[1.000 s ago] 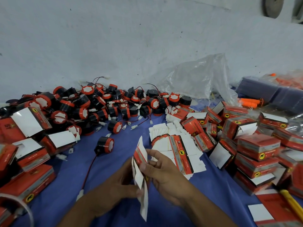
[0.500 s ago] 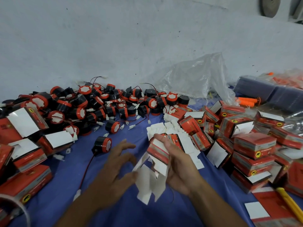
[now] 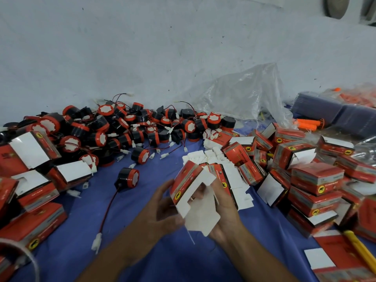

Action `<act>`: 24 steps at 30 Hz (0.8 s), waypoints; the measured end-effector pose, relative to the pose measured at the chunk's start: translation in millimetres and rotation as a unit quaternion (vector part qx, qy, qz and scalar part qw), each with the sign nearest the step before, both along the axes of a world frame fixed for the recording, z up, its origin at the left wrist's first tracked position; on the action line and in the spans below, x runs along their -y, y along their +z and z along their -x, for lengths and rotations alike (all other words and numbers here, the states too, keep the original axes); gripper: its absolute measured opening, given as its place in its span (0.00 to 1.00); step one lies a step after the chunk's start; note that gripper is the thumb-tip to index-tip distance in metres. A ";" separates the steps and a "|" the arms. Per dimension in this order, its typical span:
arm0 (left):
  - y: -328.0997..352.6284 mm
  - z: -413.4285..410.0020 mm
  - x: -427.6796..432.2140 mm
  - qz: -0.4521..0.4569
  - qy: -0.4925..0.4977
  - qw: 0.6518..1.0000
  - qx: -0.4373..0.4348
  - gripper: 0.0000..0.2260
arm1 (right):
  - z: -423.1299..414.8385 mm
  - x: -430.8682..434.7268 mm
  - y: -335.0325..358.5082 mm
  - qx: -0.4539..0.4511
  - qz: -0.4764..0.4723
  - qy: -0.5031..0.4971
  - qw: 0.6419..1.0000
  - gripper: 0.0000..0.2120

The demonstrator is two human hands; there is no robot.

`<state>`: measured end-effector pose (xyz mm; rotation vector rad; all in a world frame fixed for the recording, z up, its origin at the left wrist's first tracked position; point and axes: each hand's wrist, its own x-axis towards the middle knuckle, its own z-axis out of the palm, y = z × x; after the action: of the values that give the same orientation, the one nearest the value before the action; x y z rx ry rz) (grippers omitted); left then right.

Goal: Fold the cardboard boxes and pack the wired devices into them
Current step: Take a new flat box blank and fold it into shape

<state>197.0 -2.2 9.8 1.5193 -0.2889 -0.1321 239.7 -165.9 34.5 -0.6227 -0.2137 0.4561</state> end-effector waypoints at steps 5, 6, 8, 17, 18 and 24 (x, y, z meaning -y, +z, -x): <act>-4.8 -3.4 6.4 0.083 0.107 0.990 0.044 0.38 | -1.0 -5.5 -5.7 0.041 0.105 -0.035 0.993 0.29; -4.7 -5.4 4.4 0.123 0.139 0.982 0.038 0.35 | -2.7 -5.5 -6.4 0.034 0.117 -0.051 0.991 0.27; -4.8 -10.1 0.1 0.190 0.219 0.957 0.014 0.22 | -4.3 -7.4 -10.1 0.046 0.184 -0.090 0.978 0.28; -2.9 -13.9 -9.2 0.184 0.083 0.979 -0.002 0.22 | -15.0 -0.9 -15.3 -0.053 0.114 -0.113 0.986 0.28; -4.0 -12.8 -6.0 0.146 0.089 0.985 0.003 0.26 | -13.5 -0.6 -15.2 -0.042 0.112 -0.107 0.987 0.28; -8.0 -11.8 -3.4 0.118 0.218 0.969 -0.019 0.11 | 5.9 -18.5 -19.9 0.145 0.261 -0.111 0.948 0.21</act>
<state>208.8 1.2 1.8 1.3082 0.0647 0.2154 233.8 -147.4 14.6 -1.2240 -0.3023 0.1964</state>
